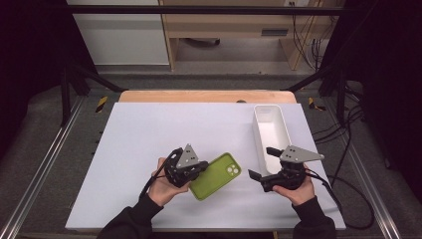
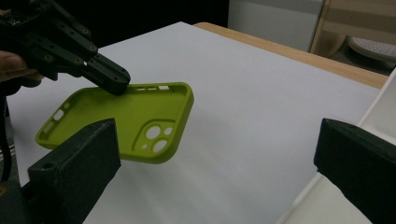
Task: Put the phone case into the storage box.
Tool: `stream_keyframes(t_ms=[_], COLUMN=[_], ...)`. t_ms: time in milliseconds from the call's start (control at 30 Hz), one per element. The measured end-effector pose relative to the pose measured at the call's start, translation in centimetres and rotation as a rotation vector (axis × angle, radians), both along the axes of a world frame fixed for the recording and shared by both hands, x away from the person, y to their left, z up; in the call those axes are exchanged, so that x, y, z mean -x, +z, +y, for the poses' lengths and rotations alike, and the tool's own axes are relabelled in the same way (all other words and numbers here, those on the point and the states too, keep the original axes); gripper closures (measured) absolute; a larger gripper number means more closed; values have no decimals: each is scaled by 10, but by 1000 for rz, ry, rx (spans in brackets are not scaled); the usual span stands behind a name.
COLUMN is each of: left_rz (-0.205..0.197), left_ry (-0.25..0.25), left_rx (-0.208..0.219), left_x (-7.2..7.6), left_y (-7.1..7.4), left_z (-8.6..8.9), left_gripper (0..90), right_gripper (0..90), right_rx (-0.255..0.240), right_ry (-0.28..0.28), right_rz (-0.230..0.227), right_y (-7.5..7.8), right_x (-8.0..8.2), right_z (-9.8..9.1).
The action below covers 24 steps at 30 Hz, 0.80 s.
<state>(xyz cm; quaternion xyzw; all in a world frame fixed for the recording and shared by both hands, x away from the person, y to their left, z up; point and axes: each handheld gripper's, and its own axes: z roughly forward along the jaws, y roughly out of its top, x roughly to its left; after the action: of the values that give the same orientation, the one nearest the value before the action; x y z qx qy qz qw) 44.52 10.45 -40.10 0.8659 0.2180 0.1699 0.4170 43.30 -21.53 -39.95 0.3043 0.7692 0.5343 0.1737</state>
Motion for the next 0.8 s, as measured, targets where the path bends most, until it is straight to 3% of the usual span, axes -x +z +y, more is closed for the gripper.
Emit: stream_keyframes(t_ms=[800], left_rz=[-37], left_ry=[-59], left_rx=[-44], left_x=[13], left_y=[2], left_z=[-15], left_gripper=[879], right_gripper=[42], right_rx=[23], right_ry=[28], right_rz=[70], right_y=[-1], right_x=[-6], right_z=[16])
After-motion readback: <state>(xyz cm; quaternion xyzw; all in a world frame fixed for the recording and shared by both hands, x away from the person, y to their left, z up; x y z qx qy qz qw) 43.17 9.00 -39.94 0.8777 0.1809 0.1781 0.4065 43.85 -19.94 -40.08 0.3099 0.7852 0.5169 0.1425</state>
